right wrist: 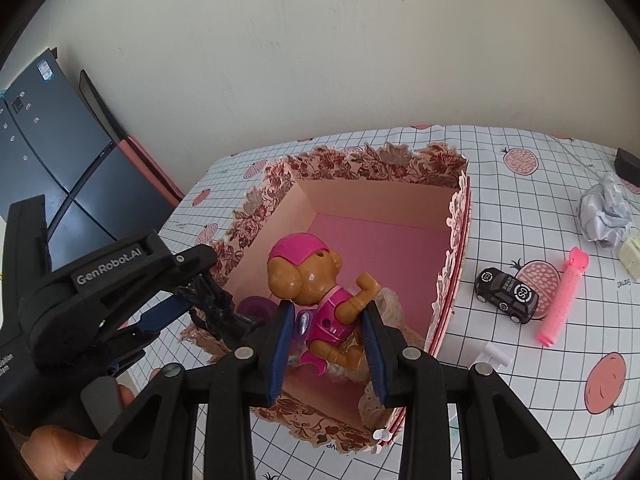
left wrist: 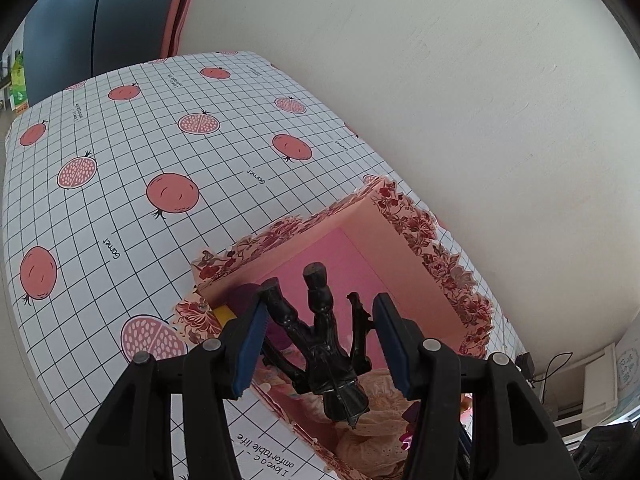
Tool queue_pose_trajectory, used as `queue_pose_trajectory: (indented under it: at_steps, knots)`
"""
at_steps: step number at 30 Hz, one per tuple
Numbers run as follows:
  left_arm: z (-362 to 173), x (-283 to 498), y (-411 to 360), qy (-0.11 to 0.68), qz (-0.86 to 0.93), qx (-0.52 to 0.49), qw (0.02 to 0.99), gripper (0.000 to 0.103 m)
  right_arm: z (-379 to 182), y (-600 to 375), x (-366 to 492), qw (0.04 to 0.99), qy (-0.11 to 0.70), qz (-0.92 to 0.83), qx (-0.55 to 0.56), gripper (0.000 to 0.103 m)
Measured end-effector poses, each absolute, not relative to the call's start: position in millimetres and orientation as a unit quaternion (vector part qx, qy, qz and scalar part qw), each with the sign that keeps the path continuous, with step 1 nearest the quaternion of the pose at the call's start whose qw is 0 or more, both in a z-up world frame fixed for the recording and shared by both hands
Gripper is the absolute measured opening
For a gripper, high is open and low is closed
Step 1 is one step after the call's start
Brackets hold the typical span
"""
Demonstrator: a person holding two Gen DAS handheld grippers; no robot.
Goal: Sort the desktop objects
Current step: 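Open both tools to drop the action figure and dog figure into the box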
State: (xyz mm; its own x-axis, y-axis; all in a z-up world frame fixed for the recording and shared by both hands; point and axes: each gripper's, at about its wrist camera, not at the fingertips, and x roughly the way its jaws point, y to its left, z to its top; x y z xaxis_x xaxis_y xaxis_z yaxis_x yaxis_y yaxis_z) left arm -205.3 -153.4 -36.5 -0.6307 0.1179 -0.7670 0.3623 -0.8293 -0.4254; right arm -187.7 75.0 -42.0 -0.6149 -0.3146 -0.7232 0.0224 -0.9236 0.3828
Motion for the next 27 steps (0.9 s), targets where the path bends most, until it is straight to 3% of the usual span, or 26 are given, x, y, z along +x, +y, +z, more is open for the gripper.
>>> queue_pose_trajectory:
  at_steps: [27]
  knots:
    - [-34.4, -207.3, -146.5, 0.269, -0.856, 0.438, 0.063, 0.058, -41.1, 75.5, -187.7, 0.089, -0.172, -0.880, 0.434, 0.038]
